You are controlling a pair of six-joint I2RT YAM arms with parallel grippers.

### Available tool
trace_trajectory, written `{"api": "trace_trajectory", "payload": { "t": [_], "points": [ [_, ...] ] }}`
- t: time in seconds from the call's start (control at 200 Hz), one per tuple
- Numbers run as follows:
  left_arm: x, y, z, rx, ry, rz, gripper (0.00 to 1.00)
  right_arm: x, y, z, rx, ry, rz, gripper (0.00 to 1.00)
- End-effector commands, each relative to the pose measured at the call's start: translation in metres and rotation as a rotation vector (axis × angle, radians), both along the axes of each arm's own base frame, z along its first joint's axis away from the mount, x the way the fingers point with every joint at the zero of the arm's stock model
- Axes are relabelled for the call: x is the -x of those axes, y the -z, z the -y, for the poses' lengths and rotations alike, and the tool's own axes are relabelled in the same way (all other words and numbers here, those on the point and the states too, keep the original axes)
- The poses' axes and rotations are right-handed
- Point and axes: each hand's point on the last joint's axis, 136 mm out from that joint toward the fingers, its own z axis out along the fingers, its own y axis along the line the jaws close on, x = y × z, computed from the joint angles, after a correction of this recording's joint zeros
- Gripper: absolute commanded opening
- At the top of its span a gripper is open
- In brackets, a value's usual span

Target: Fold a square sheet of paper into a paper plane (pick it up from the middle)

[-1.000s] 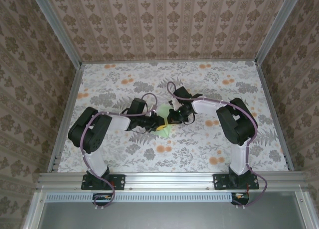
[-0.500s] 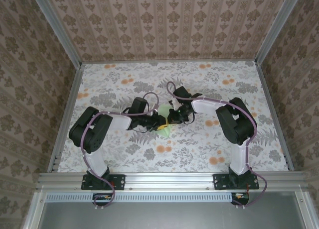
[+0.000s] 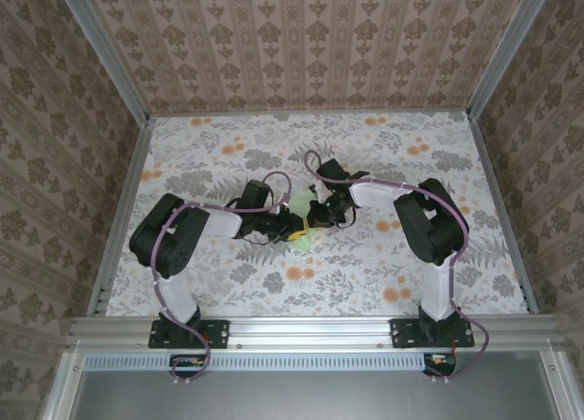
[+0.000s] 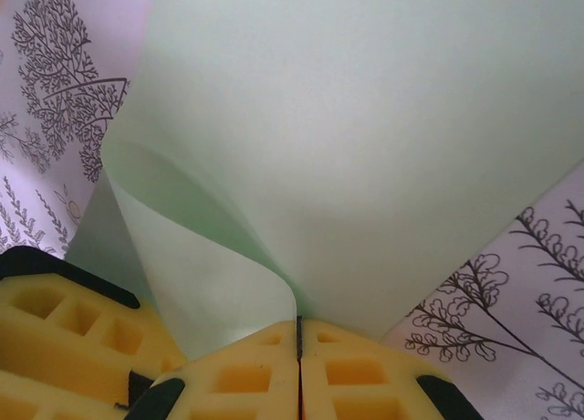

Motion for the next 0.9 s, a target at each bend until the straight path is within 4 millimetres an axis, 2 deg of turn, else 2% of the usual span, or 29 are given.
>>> {"api": "trace_trajectory", "payload": {
  "t": [0.0,0.895],
  "points": [
    [0.0001,0.0010,0.0048,-0.004,0.025,0.012,0.19,0.0045,0.0024,0.0041,0.028,-0.001,-0.019,0.08],
    [0.0033,0.0093,0.0045,-0.020,0.031,-0.009,0.19,0.0062,0.0071,0.0081,0.052,0.003,-0.027,0.08]
  ]
}}
